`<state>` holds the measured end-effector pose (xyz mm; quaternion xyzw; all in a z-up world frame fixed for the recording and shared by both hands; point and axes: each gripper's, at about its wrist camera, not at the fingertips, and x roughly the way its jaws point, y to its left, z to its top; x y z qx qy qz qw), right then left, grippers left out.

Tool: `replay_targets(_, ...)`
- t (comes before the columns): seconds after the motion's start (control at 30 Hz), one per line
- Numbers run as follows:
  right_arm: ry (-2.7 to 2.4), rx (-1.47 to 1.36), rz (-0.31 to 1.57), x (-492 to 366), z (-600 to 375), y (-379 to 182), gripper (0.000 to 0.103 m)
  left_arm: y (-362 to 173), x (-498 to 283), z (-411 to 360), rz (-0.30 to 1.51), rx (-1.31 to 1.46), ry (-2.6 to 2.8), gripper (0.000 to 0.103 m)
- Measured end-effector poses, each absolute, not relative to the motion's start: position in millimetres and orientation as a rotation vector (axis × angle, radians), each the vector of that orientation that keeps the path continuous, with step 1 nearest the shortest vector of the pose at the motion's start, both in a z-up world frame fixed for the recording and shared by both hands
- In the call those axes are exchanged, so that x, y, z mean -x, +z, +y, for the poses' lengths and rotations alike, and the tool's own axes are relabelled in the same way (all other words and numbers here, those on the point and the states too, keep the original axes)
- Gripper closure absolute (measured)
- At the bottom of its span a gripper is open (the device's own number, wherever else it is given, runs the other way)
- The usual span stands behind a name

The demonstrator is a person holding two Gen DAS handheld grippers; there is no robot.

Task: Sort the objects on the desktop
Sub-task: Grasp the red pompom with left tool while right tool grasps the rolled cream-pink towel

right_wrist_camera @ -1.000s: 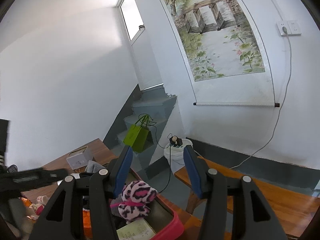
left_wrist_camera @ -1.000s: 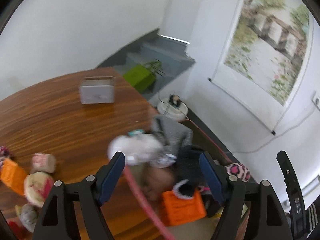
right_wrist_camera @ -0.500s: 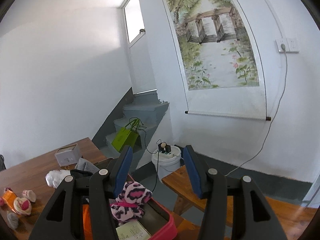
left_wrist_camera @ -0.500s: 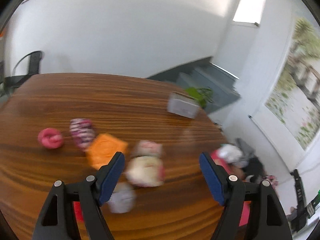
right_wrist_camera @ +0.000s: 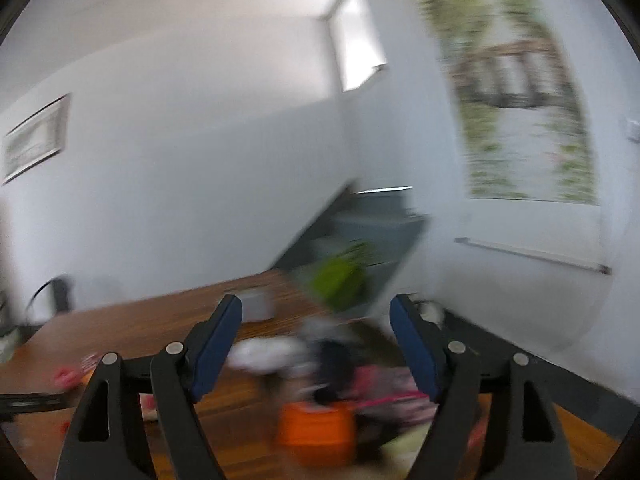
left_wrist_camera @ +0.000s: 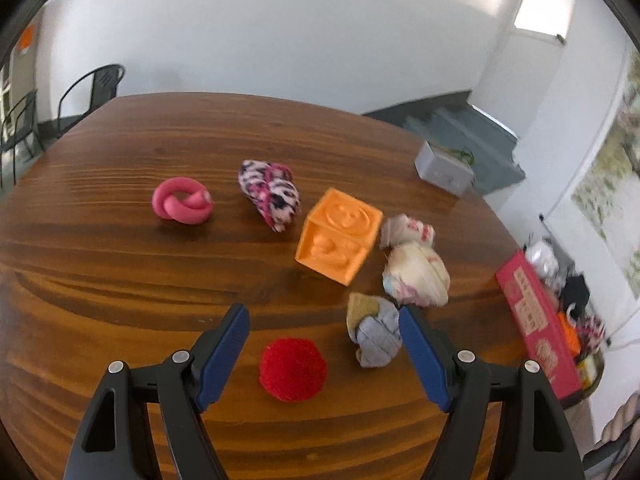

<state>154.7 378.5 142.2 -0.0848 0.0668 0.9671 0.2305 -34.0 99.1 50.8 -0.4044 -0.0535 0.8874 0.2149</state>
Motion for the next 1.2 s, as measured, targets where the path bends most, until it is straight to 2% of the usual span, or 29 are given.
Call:
replay_targets(0.2, 2.897, 0.557, 0.066, -86, 313, 116, 0.023, 39, 30, 96, -0.056, 1.150, 2.451, 0.024)
replay_targets(0.3, 2.914, 0.663, 0.069, -60, 301, 104, 0.023, 34, 29, 90, -0.017, 1.160, 2.469, 0.024)
replay_targets(0.43, 2.893, 0.702, 0.148, -45, 306, 94, 0.023, 28, 31, 88, 0.013, 1.170, 2.469, 0.025)
replay_targets(0.67, 2.867, 0.764, 0.158, -39, 311, 80, 0.023, 15, 36, 96, 0.037, 1.216, 2.442, 0.025)
replay_targets(0.73, 2.875, 0.774, 0.144, -39, 310, 78, 0.023, 14, 37, 96, 0.038, 1.217, 2.445, 0.039)
replay_targets(0.77, 2.879, 0.778, 0.137, -39, 309, 77, 0.023, 13, 37, 97, 0.039, 1.218, 2.447, 0.057)
replay_targets(0.8, 2.881, 0.784, 0.134, -38, 308, 76, 0.023, 13, 37, 96, 0.033, 1.219, 2.447, 0.066)
replay_targets(1.2, 2.898, 0.968, 0.216, -14, 303, 65, 0.023, 43, 24, 79, -0.077, 1.098, 2.483, 0.066)
